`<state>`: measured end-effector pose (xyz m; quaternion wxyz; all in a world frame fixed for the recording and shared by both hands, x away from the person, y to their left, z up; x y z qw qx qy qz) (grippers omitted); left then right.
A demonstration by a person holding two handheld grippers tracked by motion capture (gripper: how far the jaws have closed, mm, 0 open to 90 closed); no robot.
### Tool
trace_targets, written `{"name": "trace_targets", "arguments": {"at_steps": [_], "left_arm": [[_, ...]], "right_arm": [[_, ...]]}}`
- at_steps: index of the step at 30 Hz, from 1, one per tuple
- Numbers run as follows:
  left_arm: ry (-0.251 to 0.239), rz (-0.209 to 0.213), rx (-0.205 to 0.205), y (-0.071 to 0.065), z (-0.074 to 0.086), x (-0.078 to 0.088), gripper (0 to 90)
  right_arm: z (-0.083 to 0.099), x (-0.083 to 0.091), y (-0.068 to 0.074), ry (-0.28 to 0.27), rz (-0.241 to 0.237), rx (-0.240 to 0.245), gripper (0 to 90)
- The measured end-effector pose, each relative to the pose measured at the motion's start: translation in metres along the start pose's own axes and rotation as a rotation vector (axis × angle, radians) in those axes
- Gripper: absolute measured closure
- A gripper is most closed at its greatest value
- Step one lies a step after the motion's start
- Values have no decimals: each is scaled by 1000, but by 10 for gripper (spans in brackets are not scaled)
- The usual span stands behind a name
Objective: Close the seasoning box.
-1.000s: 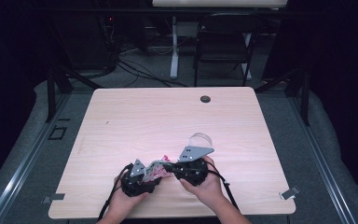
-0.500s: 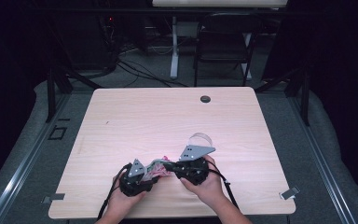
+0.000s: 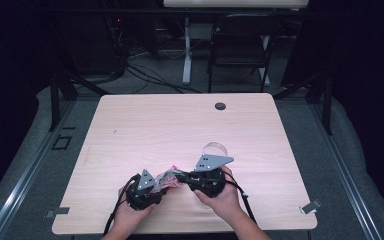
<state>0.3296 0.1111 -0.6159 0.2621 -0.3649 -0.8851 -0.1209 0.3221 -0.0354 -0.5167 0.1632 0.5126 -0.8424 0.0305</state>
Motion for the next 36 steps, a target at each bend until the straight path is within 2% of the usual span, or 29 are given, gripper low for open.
{"name": "trace_targets", "arguments": {"at_steps": [3, 13, 15, 22, 26, 29, 32, 36], "left_arm": [[-6, -17, -1, 1, -1, 2, 582], [-14, -62, -6, 7, -3, 5, 584], [-11, -62, -6, 8, -4, 7, 584], [-17, -106, -11, 15, -5, 11, 585], [-23, -121, -16, 17, -7, 13, 585], [-22, -140, -43, 18, -9, 15, 585], [-30, -145, -41, 19, -12, 17, 586], [-38, -157, -46, 21, -18, 20, 586]], "right_arm": [[0, 0, 0, 5, -8, -3, 814], [-3, 3, -1, -2, 11, 25, 644], [-4, 4, -1, -6, 15, 25, 617], [-7, 7, -5, -8, 18, 42, 538], [-10, 9, -7, -22, 19, 68, 515], [-12, 10, -6, -22, 19, 82, 513], [-13, 11, -5, -15, 18, 106, 522], [-16, 13, -4, -13, 5, 111, 549]]}}
Point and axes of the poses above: each handheld gripper's, and its own axes: x roughly backward along the jaws, z roughly out of its underside, y roughly to its left, the point moved 7 cm from there along -x, roughly forward along the jaws, and after that the axes turned 9 degrees about -y, right-handed, at the moved point
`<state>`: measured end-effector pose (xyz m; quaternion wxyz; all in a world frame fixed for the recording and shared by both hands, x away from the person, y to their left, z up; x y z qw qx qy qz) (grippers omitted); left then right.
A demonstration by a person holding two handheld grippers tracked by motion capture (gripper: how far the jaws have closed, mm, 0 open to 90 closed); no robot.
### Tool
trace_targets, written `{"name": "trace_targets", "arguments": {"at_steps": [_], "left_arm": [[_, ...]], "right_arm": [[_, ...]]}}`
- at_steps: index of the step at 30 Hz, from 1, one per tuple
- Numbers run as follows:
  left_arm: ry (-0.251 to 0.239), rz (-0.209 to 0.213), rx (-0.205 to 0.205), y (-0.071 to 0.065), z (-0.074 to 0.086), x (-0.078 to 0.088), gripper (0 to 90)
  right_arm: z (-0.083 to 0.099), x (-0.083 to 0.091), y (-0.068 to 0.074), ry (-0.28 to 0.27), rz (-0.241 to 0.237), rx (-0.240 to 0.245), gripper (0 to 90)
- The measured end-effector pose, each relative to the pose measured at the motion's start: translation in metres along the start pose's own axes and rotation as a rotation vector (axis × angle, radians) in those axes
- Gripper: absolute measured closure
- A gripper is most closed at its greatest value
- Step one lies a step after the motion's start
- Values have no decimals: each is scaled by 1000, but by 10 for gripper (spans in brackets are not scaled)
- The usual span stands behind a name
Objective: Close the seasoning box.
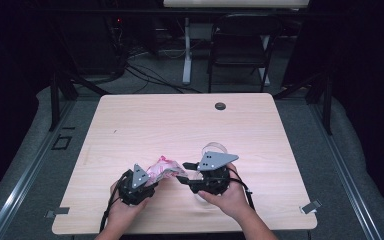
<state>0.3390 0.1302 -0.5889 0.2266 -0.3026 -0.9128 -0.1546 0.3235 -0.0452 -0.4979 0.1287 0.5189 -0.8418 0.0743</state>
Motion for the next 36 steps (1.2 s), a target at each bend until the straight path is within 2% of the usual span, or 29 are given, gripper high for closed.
{"name": "trace_targets", "arguments": {"at_steps": [5, 8, 14, 18, 23, 25, 32, 35, 36], "left_arm": [[15, 5, -19, 2, -7, 2, 586], [21, 11, -33, 0, -11, 0, 586], [35, 31, -71, -6, -19, -6, 587], [31, 39, -94, -11, -26, -10, 587], [40, 43, -128, -13, -35, -13, 587], [45, 41, -148, -13, -36, -14, 588], [62, 45, -167, -16, -36, -19, 588], [64, 55, -161, -18, -36, -20, 588], [63, 55, -159, -18, -36, -20, 588]], "right_arm": [[-9, 6, 0, -6, -1, 25, 565], [-19, 9, 0, -10, 1, 53, 545], [-34, 9, 3, -13, -31, 96, 501], [-38, 8, 4, 2, -39, 124, 497], [-40, 10, 7, -16, -79, 146, 509], [-40, 12, 8, -16, -92, 164, 543], [-35, 18, 7, -3, -100, 162, 673], [-32, 19, 6, 6, -95, 163, 732], [-32, 20, 5, 13, -93, 160, 784]]}}
Point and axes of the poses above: each handheld gripper's, and its own axes: x roughly backward along the jaws, z roughly out of its underside, y roughly to its left, the point moved 7 cm from there along -x, roughly forward along the jaws, and after that the axes turned 9 degrees about -y, right-handed, at the moved point
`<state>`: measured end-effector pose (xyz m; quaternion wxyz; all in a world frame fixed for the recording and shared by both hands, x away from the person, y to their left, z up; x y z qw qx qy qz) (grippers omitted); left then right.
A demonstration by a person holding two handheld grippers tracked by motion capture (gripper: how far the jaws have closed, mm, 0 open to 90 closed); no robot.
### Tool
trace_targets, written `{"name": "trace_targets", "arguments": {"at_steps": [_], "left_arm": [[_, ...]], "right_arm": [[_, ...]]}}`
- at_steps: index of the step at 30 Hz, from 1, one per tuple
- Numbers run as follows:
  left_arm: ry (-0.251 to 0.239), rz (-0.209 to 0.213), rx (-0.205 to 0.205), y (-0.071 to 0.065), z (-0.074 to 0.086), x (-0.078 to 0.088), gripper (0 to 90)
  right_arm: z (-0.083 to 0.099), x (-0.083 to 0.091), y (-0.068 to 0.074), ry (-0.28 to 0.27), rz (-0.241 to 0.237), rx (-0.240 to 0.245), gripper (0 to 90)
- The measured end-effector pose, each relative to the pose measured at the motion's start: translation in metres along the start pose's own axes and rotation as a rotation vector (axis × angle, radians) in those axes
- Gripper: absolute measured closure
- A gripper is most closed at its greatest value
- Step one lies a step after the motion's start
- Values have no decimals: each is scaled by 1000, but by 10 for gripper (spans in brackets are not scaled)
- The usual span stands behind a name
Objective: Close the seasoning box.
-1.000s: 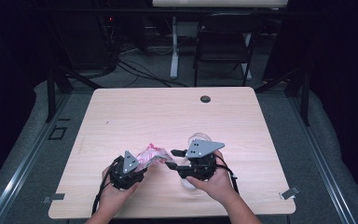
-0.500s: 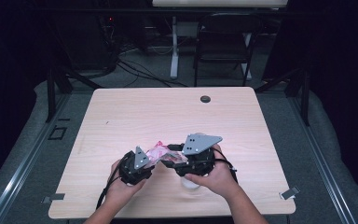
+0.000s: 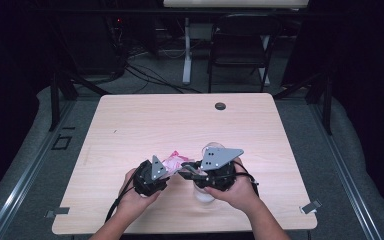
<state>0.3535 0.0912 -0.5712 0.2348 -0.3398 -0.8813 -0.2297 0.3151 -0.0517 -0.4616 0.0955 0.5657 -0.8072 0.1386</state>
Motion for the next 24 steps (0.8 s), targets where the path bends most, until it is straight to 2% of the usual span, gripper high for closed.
{"name": "trace_targets", "arguments": {"at_steps": [2, 4, 6, 10, 13, 16, 18, 24], "left_arm": [[-7, -1, 8, 1, -1, 0, 588], [-12, -5, 24, 1, -1, 0, 588], [-15, -12, 19, 3, -1, 0, 589], [-19, -15, 9, 4, -1, 1, 589], [-34, -23, 19, 4, 0, 2, 590], [-40, -28, 3, 6, 0, 4, 592], [-61, -29, 21, 5, 0, 6, 594], [-87, -44, -5, 5, -2, 11, 604]], "right_arm": [[1, 1, -1, 4, -7, -14, 861], [2, 1, 0, -6, -18, -33, 881], [2, 1, 0, -8, -18, -41, 900], [3, 1, 0, -19, -23, -73, 900], [4, 1, -2, -27, -21, -107, 900], [5, 0, -4, -37, -25, -146, 900], [5, 1, -5, -41, -24, -166, 900], [5, 5, -11, -65, -1, -226, 900]]}}
Point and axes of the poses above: each handheld gripper's, and its own axes: x roughly backward along the jaws, z roughly out of its underside, y roughly to its left, the point moved 7 cm from there along -x, roughly forward along the jaws, and after that the axes turned 9 degrees about -y, right-handed, at the moved point
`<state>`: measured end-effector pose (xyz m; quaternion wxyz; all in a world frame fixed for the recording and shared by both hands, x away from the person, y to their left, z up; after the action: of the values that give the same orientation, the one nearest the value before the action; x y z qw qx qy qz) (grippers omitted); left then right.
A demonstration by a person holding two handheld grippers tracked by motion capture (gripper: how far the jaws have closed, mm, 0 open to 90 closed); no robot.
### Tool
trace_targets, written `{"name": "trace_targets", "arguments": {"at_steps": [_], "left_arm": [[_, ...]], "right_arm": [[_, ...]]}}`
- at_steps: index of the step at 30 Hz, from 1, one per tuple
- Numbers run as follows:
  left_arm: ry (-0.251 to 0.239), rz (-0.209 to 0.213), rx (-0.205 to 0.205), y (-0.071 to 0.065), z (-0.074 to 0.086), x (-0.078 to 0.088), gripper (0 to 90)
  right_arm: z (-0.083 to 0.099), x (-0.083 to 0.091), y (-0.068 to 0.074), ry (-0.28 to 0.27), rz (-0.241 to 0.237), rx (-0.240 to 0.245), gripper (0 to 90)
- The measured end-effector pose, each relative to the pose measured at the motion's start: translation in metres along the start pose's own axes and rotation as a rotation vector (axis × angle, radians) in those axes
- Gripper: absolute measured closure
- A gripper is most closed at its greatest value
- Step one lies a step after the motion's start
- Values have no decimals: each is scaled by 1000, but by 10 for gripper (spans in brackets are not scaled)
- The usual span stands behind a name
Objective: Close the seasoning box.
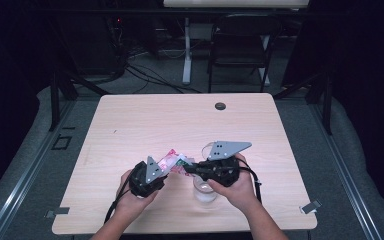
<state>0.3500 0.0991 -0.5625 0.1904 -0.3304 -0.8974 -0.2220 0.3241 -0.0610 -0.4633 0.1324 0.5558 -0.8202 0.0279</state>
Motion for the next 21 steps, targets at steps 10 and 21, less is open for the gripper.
{"name": "trace_targets", "arguments": {"at_steps": [10, 21], "left_arm": [[-18, -54, -95, 0, -6, 5, 611], [-9, -114, -235, 0, -14, 7, 614]], "right_arm": [[-1, 4, -9, -28, 36, -48, 900], [-3, 7, -9, -40, 58, -48, 900]]}}
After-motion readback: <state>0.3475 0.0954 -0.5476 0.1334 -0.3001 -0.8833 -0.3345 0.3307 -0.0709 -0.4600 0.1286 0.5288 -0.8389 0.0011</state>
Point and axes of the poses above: each handheld gripper's, and its own axes: x roughly backward along the jaws, z roughly out of its underside, y roughly to its left, the point moved 7 cm from there along -x, roughly forward along the jaws, and after that the axes turned 9 degrees about -y, right-handed, at the moved point
